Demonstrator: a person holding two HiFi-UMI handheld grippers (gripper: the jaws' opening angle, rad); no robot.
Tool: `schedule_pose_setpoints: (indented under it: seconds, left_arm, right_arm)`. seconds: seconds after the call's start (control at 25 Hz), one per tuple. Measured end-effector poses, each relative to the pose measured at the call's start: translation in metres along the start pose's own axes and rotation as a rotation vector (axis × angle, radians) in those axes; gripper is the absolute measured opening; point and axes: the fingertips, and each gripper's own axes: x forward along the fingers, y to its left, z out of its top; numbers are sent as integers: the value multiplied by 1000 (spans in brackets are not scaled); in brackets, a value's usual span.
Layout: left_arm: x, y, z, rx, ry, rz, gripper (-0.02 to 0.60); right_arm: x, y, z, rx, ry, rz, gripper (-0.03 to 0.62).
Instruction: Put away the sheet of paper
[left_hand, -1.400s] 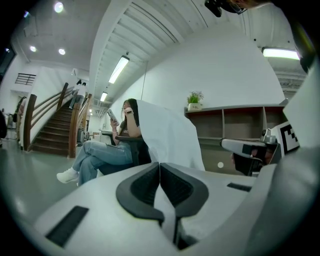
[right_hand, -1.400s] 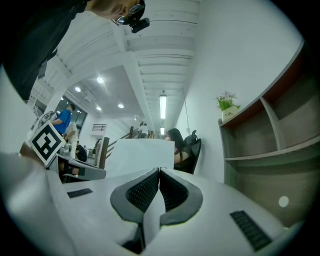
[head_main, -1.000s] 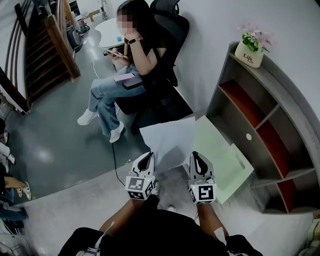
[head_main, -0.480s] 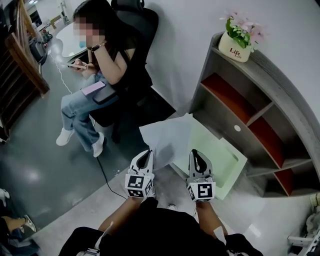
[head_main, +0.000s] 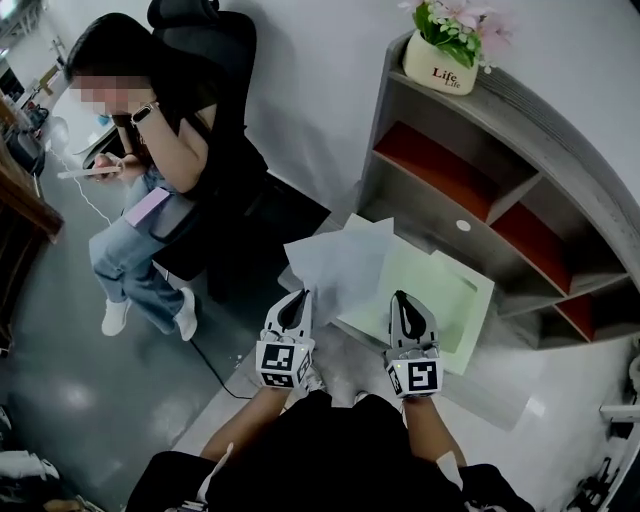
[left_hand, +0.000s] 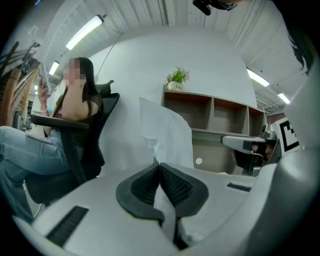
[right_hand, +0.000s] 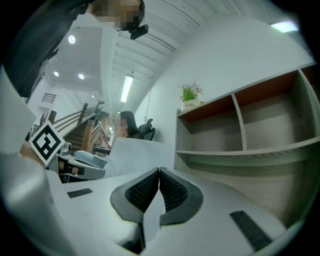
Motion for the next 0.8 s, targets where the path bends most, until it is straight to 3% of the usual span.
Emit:
schedule_pose_setpoints:
  seconds: [0.28, 0.48, 0.8]
  left_arm:
    - [34, -14, -22, 9, 97, -70, 9]
    - [65, -25, -44, 21, 162, -80, 9]
    - [106, -37, -100, 79, 340, -119, 9]
  right_arm:
    - [-22, -26, -23, 1, 68, -74, 23]
    - [-27, -49, -38, 4, 91, -73, 23]
    - [-41, -68, -61, 15, 152, -76, 23]
